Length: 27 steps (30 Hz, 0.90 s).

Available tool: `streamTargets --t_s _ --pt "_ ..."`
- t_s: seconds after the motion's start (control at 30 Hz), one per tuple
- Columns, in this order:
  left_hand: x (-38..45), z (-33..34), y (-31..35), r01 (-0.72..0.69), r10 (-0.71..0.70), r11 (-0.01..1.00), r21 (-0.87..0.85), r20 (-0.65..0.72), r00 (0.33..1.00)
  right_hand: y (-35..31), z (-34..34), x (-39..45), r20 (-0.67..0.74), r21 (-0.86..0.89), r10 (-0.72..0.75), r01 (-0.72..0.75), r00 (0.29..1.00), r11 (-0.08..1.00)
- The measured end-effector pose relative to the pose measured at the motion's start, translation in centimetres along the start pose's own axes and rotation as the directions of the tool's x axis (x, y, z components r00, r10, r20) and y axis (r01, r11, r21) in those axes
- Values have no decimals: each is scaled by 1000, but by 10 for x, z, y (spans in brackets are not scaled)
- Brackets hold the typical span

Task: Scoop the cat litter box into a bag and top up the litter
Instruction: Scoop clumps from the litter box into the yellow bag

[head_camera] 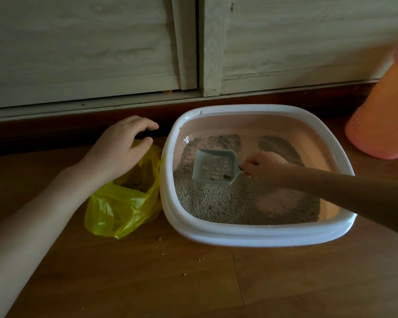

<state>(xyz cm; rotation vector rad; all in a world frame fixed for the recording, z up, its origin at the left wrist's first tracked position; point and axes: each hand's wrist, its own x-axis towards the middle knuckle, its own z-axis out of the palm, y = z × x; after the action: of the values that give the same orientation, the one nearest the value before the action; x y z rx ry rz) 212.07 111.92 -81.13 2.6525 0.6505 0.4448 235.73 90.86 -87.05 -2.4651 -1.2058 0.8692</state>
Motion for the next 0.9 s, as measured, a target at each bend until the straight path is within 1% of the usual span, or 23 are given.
streamTargets --t_s 0.1,0.17,0.23,0.3,0.37,0.43,0.47,0.53,0.6,0.63,0.7,0.73,0.8,0.87,0.9 --pt "-2 -6 -6 22 -22 1000 -1 -14 1000 -20 -8 4 10 -17 -38 38 999 999" --pt "-2 -10 -12 33 -33 999 0 -24 999 -39 -14 5 22 -32 -90 91 996 995" --pt "-2 -18 -19 48 -48 999 -2 -38 998 -61 -18 5 19 -60 -174 174 985 983" --pt "-2 -28 -28 63 -63 998 3 -65 996 -86 -20 5 -18 -91 -260 257 965 962" --pt "-3 -39 -37 91 -90 996 2 -103 991 -111 -18 6 -52 -169 -349 336 936 927" --pt "-4 -49 -45 117 -117 993 -8 -134 984 -135 -7 7 -73 -331 -451 405 889 852" --pt "-5 -53 -49 124 -124 992 -11 -144 982 -145 1 8 -72 -424 -500 427 863 799" --pt "-7 -58 -56 126 -126 992 -10 -157 980 -161 21 12 -37 -622 -578 434 815 652" --pt "-11 -60 -61 132 -132 991 -14 -161 978 -172 37 14 36 -745 -579 407 815 527" --pt "-12 -60 -63 136 -138 990 -17 -157 978 -173 44 17 56 -778 -578 398 814 486" --pt "-15 -59 -67 144 -146 989 -22 -151 978 -168 54 20 47 -802 -671 428 740 416" --pt "-15 -58 -68 145 -147 989 -22 -148 978 -164 58 21 18 -797 -724 448 689 406" --pt "-16 -56 -69 142 -143 990 -20 -142 979 -154 63 27 -21 -797 -793 468 609 381" --pt "-14 -55 -68 133 -134 991 -19 -140 981 -148 66 30 -32 -811 -826 468 563 350" --pt "-13 -54 -68 130 -132 991 -22 -140 981 -148 64 29 -23 -806 -817 472 576 356"
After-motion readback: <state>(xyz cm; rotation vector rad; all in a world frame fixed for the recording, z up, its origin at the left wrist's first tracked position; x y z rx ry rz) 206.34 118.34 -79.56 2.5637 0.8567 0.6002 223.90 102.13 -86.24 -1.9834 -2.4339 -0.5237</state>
